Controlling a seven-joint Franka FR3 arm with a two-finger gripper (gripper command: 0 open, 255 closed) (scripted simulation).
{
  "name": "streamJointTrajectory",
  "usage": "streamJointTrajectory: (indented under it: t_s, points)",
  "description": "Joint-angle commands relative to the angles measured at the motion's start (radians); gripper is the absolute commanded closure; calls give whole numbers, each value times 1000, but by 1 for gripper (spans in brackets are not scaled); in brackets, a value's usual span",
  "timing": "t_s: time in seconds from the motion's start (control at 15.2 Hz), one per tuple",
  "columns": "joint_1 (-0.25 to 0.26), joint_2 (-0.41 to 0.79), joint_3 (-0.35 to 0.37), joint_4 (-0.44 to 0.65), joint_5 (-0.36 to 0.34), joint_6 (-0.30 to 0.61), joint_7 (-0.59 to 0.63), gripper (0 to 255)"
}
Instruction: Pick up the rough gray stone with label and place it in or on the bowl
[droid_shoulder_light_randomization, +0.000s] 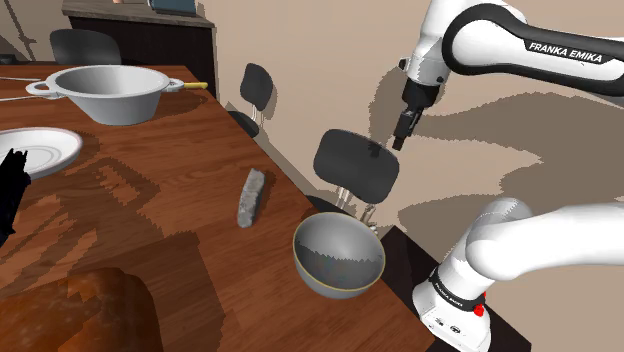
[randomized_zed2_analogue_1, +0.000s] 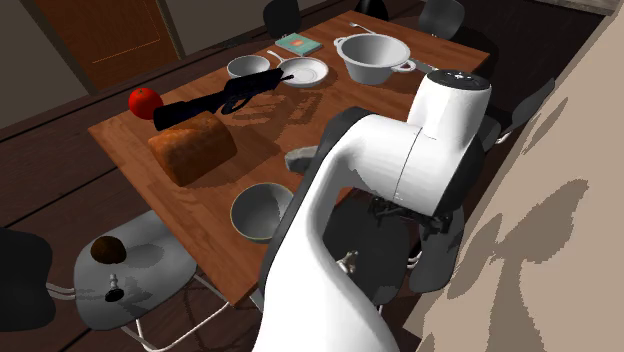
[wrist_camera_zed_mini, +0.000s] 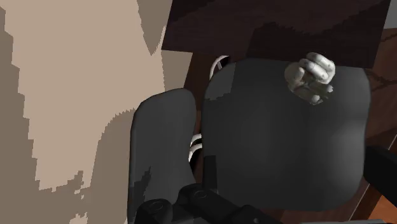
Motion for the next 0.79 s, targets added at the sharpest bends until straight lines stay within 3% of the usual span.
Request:
streamJointTrajectory:
  t_s: [0.0, 0.73]
  points:
    - [0, 0, 0, 0, 0, 0, 0, 0]
    - [-12, 57, 315, -20, 208, 124, 529, 0]
